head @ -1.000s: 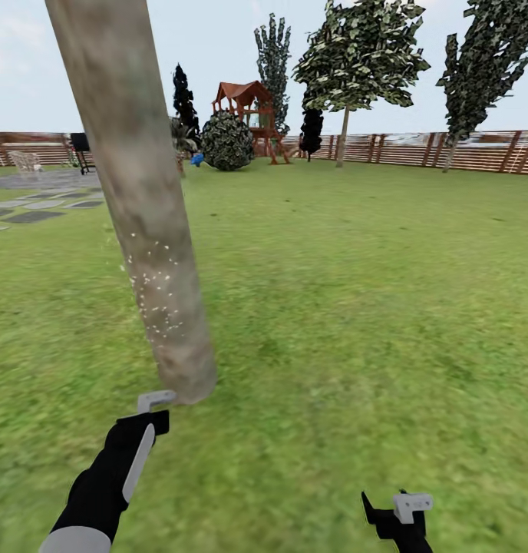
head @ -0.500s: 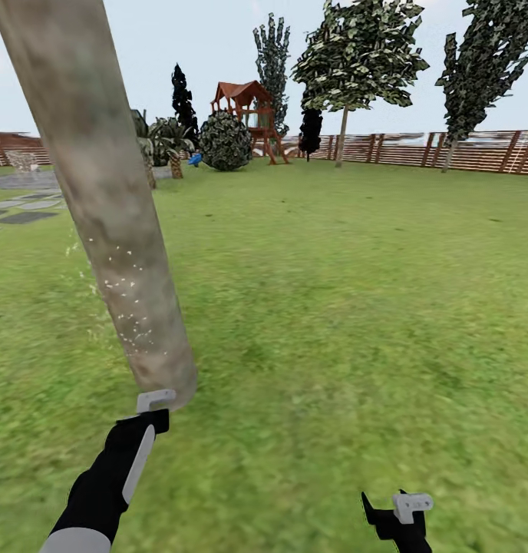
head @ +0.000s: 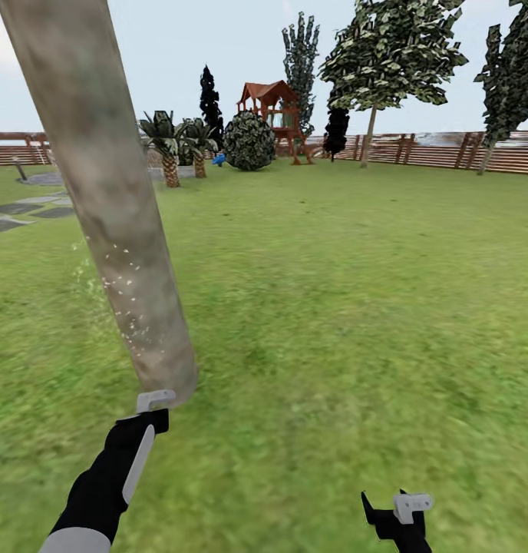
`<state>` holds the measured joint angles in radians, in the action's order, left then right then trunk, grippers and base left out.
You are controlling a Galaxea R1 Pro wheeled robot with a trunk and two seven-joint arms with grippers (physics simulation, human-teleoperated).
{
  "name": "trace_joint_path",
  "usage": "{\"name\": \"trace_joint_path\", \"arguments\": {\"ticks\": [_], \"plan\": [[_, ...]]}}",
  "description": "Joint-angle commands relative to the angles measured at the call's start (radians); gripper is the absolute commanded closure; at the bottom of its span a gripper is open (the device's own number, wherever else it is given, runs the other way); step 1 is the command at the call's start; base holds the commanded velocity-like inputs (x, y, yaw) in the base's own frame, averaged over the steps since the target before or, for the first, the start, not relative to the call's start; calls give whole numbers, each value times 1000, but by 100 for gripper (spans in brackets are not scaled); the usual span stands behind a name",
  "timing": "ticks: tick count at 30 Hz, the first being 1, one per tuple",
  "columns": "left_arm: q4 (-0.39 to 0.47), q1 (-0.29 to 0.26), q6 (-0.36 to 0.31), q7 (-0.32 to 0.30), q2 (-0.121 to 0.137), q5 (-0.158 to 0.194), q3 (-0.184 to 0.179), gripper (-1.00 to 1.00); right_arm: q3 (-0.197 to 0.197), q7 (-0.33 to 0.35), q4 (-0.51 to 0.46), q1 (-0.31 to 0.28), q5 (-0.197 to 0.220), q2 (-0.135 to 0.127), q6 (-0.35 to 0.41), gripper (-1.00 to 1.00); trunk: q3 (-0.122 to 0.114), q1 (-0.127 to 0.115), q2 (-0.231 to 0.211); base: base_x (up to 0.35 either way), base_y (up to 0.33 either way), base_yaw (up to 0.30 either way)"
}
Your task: In the garden, pick up the pesticide atomizer on the floor and spray pesticide onto both trees until each tree trunk is fully covered.
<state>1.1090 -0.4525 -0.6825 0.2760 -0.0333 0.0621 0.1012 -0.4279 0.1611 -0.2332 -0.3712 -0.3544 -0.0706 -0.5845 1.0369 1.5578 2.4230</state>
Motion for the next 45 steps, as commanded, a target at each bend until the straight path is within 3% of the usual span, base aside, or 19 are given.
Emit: {"name": "trace_joint_path", "arguments": {"ticks": [1,12,28,45], "plan": [[0,0,0,0,0,-1,0,100,0,0,0,0,0,0,0,-100,0,0,0,155,-261,8],[0,0,0,0,0,-1,0,100,0,0,0,0,0,0,0,-100,0,0,0,156,-260,37],[0,0,0,1,0,-1,0,100,0,0,0,0,0,0,0,-100,0,0,0,146,-261,274],[0,0,0,3,1,-1,0,100,1,0,0,0,0,0,0,-100,-4,0,0,8,-268,277]]}}
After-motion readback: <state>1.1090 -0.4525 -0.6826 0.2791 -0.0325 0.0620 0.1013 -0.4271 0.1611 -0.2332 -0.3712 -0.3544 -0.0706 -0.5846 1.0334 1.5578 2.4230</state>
